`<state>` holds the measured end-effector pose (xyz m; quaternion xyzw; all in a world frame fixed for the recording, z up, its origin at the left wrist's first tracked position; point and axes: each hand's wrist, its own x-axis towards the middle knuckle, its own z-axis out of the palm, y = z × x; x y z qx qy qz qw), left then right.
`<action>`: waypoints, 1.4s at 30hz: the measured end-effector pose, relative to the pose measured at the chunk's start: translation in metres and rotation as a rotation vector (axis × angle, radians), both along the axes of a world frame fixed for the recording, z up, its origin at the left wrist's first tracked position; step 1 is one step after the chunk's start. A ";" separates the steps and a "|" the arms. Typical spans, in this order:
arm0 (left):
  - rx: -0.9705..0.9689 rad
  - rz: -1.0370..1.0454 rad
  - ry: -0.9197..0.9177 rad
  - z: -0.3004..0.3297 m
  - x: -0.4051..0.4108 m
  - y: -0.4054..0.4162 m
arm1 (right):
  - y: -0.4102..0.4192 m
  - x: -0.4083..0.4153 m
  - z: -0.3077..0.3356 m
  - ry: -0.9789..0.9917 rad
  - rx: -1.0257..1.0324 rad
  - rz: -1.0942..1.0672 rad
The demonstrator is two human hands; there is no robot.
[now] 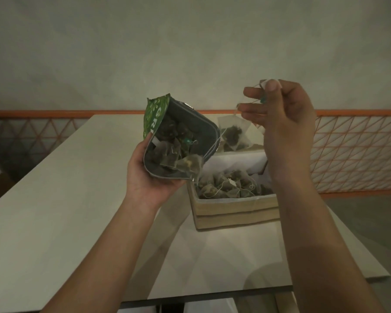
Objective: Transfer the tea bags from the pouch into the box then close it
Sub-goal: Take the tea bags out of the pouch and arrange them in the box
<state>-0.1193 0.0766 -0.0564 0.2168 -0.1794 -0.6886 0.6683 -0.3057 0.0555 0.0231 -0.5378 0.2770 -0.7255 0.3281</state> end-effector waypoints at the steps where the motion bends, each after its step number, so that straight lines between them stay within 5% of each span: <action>1: -0.010 -0.003 -0.001 0.000 -0.001 0.000 | -0.001 -0.003 0.000 -0.025 -0.001 -0.005; 8: -0.034 -0.021 0.040 -0.001 -0.001 -0.003 | -0.017 -0.024 -0.014 0.066 0.122 -0.020; 13: -0.040 -0.017 0.042 -0.001 -0.003 -0.003 | -0.025 -0.028 -0.052 0.434 0.357 -0.068; 20: -0.023 0.001 0.010 -0.001 -0.003 -0.001 | -0.037 -0.029 -0.080 0.723 0.333 -0.273; 28: -0.027 -0.014 0.020 -0.002 -0.001 -0.001 | -0.036 -0.022 -0.076 1.435 0.694 0.148; 32: -0.013 -0.022 0.026 -0.003 0.002 -0.001 | -0.037 -0.017 -0.076 1.602 0.737 -0.083; 34: -0.011 -0.026 0.028 -0.004 0.002 -0.001 | -0.033 -0.015 -0.072 1.537 0.677 -0.193; 39: 0.000 -0.011 0.008 -0.004 0.002 -0.001 | 0.006 0.005 -0.049 0.870 0.044 -0.351; 42: 0.017 0.023 -0.019 -0.001 0.000 0.000 | 0.021 0.029 -0.044 0.828 -0.122 -0.242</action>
